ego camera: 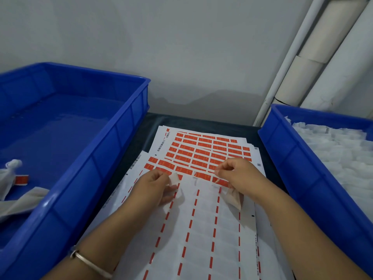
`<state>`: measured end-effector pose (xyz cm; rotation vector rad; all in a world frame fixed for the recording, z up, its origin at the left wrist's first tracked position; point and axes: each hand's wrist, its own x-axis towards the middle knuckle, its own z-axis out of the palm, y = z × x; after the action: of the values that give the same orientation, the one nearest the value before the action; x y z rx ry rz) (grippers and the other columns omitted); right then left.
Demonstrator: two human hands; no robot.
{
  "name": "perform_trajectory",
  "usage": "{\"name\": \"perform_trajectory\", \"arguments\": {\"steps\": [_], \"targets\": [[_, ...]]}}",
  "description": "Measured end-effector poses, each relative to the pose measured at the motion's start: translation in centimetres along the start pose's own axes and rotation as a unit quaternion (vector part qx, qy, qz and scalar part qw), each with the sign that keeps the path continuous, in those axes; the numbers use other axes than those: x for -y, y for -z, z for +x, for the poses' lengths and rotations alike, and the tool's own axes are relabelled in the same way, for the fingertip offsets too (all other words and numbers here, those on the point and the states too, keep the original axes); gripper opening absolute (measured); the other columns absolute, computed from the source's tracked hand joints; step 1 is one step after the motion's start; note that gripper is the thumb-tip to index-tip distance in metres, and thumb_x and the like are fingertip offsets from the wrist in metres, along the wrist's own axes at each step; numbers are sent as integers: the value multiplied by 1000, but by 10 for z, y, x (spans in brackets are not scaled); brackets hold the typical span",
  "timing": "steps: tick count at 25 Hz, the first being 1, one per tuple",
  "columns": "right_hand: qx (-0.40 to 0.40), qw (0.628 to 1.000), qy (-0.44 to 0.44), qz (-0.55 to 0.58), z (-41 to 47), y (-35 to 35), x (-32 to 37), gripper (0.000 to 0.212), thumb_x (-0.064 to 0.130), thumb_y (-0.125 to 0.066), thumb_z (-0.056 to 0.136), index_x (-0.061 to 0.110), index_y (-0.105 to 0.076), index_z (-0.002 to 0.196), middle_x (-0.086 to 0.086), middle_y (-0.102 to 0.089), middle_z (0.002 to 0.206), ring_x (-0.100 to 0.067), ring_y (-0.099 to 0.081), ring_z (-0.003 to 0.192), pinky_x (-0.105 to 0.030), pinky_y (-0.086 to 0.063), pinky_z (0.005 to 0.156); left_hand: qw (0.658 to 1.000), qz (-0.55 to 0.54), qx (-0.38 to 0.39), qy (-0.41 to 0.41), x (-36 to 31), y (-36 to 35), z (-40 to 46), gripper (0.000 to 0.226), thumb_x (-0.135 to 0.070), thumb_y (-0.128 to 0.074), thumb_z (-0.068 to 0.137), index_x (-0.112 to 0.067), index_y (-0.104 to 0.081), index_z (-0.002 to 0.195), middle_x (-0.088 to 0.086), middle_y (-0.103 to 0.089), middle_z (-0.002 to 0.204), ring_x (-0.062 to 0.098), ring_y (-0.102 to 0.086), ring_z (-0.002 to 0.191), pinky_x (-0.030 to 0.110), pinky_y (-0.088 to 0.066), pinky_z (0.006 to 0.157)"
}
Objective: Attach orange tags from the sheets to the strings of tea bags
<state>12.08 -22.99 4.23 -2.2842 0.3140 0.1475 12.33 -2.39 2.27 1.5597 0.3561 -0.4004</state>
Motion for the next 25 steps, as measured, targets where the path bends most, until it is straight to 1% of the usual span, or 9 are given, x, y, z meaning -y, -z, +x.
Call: {"name": "perform_trajectory", "arguments": {"steps": [3, 9, 13, 15, 17, 19, 20, 22, 25], "targets": [[-7, 1000, 11, -11, -9, 6, 1, 18, 29, -63, 88, 35, -60, 71, 28, -51, 79, -2, -57, 72, -10, -39, 51, 1000, 1, -6, -3, 4, 3, -7, 11, -14, -56, 91, -13, -64, 84, -2, -65, 87, 16, -71, 74, 28, -59, 62], [-16, 998, 56, 28, -35, 10, 1, 20, 24, -68, 84, 39, -61, 73, 33, -51, 82, 5, -54, 76, -6, -38, 54, 999, 37, -6, -12, 10, 6, -22, 11, -16, -58, 90, -12, -65, 83, 4, -68, 90, 17, -70, 73, 21, -55, 53], [3, 996, 81, 25, -52, 11, 2, 33, 13, -66, 85, 40, -49, 90, 32, -44, 92, 2, -50, 81, -5, -41, 57, 997, 72, 9, -15, 12, 6, -34, 13, -17, -58, 91, -13, -65, 81, 2, -67, 92, 17, -69, 75, 21, -55, 57], [-2, 995, 96, 0, -60, 10, 6, 41, 8, -67, 83, 40, -44, 92, 28, -43, 93, -1, -51, 83, -8, -43, 60, 995, 63, 68, -21, 12, 10, -40, 18, -14, -58, 90, -13, -68, 75, 3, -69, 96, 20, -68, 85, 25, -57, 68], [-4, 993, 115, -4, -68, 10, 12, 45, 2, -66, 81, 38, -43, 94, 23, -46, 94, -4, -52, 86, -9, -45, 63, 978, 23, 203, -49, 9, 12, -48, 25, -8, -61, 86, -15, -70, 64, -7, -70, 103, 20, -62, 102, 29, -54, 83], [27, 990, 138, 15, -77, 12, 19, 45, -5, -62, 82, 34, -45, 96, 16, -50, 92, -7, -55, 91, -10, -46, 65, 938, 106, 308, -116, 3, 10, -56, 13, -18, -65, 75, -24, -71, 66, -23, -62, 115, 11, -51, 118, 33, -41, 100], [46, 988, 147, 32, -81, 13, 22, 44, -7, -59, 83, 33, -46, 97, 13, -51, 90, -8, -55, 93, -12, -48, 68, 916, 155, 341, -142, 0, 6, -60, 11, -23, -63, 70, -30, -71, 71, -29, -56, 119, 6, -46, 121, 32, -35, 104], [75, 982, 160, 72, -89, 16, 29, 46, -12, -55, 84, 30, -47, 98, 9, -51, 88, -9, -56, 90, -17, -52, 73, 887, 192, 385, -167, -4, -1, -64, 21, -24, -61, 66, -38, -71, 78, -33, -53, 118, -1, -47, 118, 26, -33, 104], [105, 972, 170, 125, -96, 18, 33, 49, -17, -53, 82, 28, -49, 99, 4, -52, 88, -10, -56, 82, -20, -50, 71, 871, 189, 420, -171, -4, -6, -69, 23, -23, -62, 66, -41, -71, 77, -29, -57, 110, 1, -52, 112, 24, -35, 105]]}}
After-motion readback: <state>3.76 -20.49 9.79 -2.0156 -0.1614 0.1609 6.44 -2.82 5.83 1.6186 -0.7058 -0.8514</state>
